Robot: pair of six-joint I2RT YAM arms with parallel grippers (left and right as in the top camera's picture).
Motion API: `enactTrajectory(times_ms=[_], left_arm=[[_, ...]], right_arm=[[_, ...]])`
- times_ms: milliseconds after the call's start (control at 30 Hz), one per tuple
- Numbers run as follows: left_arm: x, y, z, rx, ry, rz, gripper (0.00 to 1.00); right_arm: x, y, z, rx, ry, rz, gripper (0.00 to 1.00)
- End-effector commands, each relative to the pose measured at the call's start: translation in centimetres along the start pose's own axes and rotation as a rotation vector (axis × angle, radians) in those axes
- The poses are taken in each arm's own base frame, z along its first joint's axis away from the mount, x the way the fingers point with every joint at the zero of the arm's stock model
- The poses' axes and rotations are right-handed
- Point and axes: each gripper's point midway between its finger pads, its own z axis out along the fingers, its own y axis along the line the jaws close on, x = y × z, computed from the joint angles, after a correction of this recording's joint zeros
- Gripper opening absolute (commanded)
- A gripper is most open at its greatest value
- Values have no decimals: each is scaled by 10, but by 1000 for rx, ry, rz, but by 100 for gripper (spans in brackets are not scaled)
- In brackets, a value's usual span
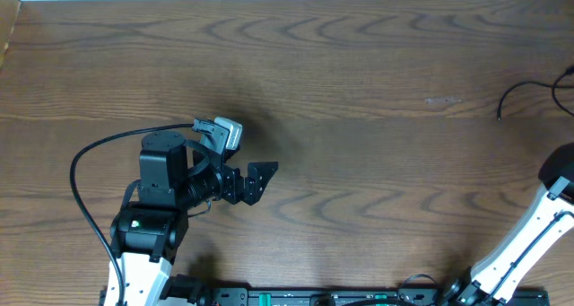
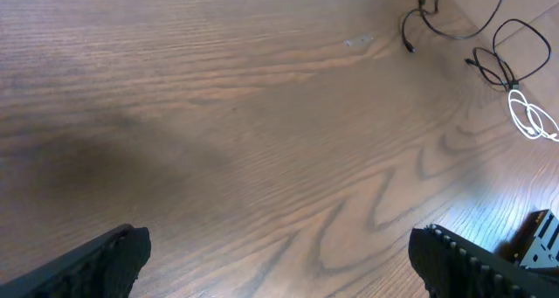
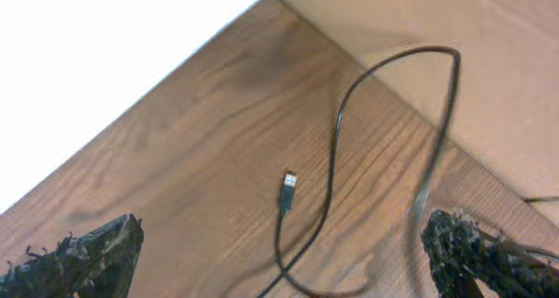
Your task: Untangle cables
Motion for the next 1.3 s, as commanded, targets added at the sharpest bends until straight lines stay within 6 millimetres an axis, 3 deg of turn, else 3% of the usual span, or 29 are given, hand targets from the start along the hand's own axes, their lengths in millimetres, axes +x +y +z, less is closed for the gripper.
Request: enactTrajectory(times_ms=[0, 167, 600, 733, 867, 1000, 1267], left_arm=[[0, -3, 0, 13, 1, 25, 100], [0, -3, 0, 13, 2, 35, 100], [2, -2, 0, 10, 9, 72, 99], [-11, 15, -1, -98, -37, 90, 98], [-22, 32, -5, -196, -86, 27, 98], [-24, 31, -5, -194, -96, 19, 98], [-46, 29, -8, -187, -182, 40, 98]], right_arm=[[27, -26, 21, 174, 71, 28, 99], [46, -57, 16, 362, 127, 31, 99], [75, -39, 1, 348, 244, 12, 99], [67, -29, -20, 340, 217, -2, 99], [53, -40, -53, 419, 153, 57, 99], [43, -52, -89, 474, 101, 147, 99], [46, -57, -125, 487, 84, 279, 99]])
